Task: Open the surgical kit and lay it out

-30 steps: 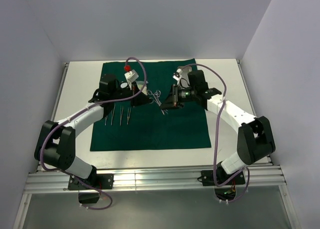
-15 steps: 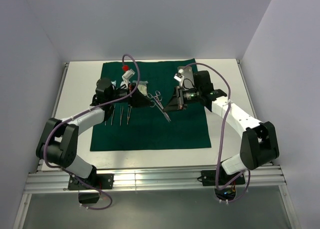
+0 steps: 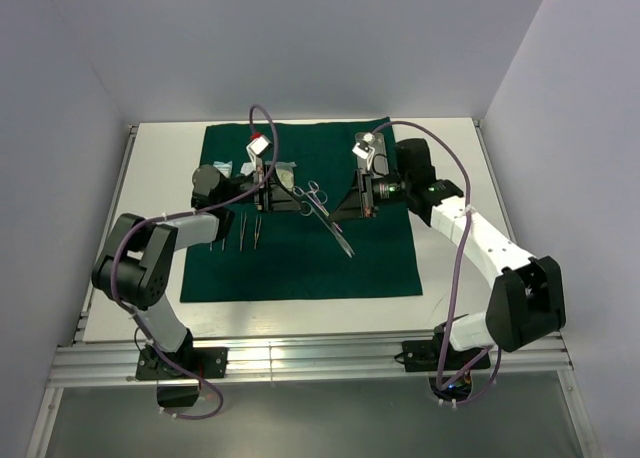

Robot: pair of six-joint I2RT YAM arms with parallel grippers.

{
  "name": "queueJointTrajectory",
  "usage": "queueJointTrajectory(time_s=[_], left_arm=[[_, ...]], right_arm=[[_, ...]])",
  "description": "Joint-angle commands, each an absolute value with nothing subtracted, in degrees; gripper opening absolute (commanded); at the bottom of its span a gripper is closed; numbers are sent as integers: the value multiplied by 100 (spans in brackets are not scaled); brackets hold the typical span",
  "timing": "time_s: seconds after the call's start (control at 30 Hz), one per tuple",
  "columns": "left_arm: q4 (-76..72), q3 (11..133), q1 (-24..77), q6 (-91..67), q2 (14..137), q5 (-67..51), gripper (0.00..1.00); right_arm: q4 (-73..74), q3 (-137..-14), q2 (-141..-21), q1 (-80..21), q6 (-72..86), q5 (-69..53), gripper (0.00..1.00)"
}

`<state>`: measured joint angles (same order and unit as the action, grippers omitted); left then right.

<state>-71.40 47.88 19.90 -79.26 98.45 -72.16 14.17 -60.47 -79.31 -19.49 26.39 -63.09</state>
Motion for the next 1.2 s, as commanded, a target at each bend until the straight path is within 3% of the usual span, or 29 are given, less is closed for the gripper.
queueJointTrajectory(time_s=[0.0, 0.23, 0.43, 0.6, 0.93, 1.17], left_arm=[[-8372, 4834, 1978, -7642, 9607, -7217, 0], [-6398, 4966, 1925, -6003, 9079, -6855, 0], [-8617, 4957, 1934, -7381, 9491, -7084, 0], [-10553, 5343, 1969, -9425, 10247, -7163, 0], [-10661, 5282, 1995, -9554, 10047, -6996, 0], [-10530, 4949, 2048, -9291, 9616, -7154, 0]], right_arm=[[747, -6065, -7515, -1898, 2944, -6609, 0], [477, -5942, -7348, -1916, 3241, -6802, 0], [-806, -5739, -7181, -2004, 4357, -7057, 0], [-1126, -5844, -7119, -2127, 4632, -7216, 0], [535, -6319, -7102, -2101, 3147, -7023, 0], [413, -6293, -7119, -1820, 3243, -6707, 0]])
